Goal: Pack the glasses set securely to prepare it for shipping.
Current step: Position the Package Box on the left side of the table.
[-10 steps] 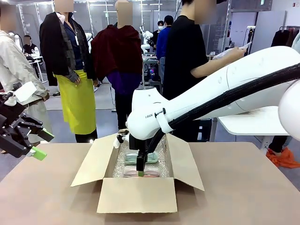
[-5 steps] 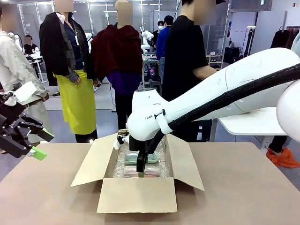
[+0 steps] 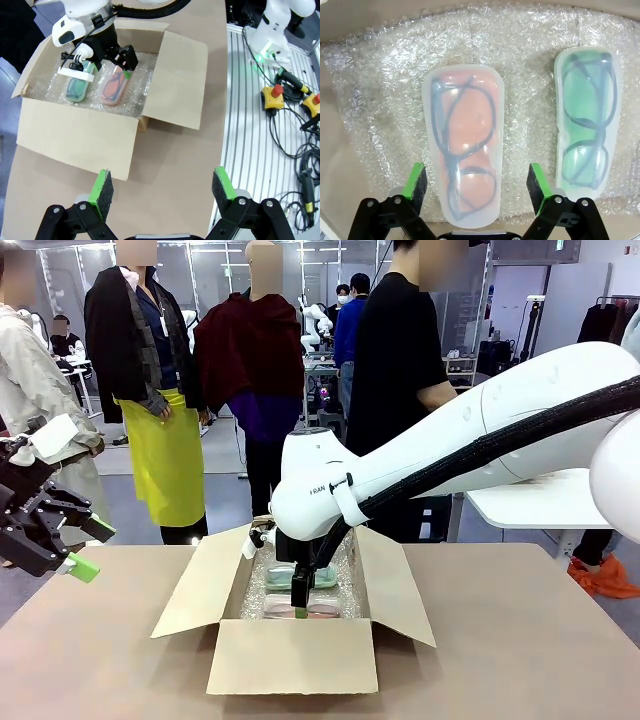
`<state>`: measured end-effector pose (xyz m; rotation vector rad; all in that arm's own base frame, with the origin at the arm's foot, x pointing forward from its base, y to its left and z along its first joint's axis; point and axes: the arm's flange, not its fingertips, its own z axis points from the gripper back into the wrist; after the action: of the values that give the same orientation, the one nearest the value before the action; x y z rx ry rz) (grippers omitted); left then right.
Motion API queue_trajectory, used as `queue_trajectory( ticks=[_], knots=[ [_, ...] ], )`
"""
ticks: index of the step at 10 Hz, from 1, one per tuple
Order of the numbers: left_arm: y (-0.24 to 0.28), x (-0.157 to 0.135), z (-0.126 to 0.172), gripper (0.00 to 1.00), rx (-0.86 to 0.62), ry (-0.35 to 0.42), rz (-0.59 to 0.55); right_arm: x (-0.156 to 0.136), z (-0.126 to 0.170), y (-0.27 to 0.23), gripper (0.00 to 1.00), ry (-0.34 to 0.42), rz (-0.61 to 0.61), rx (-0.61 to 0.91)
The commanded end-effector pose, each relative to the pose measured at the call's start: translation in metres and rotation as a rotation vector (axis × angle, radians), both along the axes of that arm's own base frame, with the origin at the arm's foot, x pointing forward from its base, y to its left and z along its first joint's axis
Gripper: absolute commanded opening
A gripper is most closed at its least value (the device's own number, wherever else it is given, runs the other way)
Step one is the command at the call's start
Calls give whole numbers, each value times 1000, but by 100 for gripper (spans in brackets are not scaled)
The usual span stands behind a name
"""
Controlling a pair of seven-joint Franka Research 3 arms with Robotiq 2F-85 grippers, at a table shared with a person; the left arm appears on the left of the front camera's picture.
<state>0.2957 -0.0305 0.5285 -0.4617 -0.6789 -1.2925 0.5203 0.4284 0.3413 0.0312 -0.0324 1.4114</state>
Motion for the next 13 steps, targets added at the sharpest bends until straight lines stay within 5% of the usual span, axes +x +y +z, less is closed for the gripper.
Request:
queue_trajectory(
  ticks=[1,3,6,10,13],
  knots=[
    [0,-1,2,100,-26,2,-13,0,0,0,100,0,0,0],
    [0,-1,2,100,-26,2,-13,-19,70,-21,100,-39,-101,52],
    [0,-1,2,100,-26,2,-13,-57,133,-91,100,-116,-309,141],
    [0,-1,2,100,-26,2,-13,-117,174,-220,100,-207,-639,337],
    [0,-1,2,100,-26,2,-13,-152,168,-304,100,-243,-841,457]
  ],
)
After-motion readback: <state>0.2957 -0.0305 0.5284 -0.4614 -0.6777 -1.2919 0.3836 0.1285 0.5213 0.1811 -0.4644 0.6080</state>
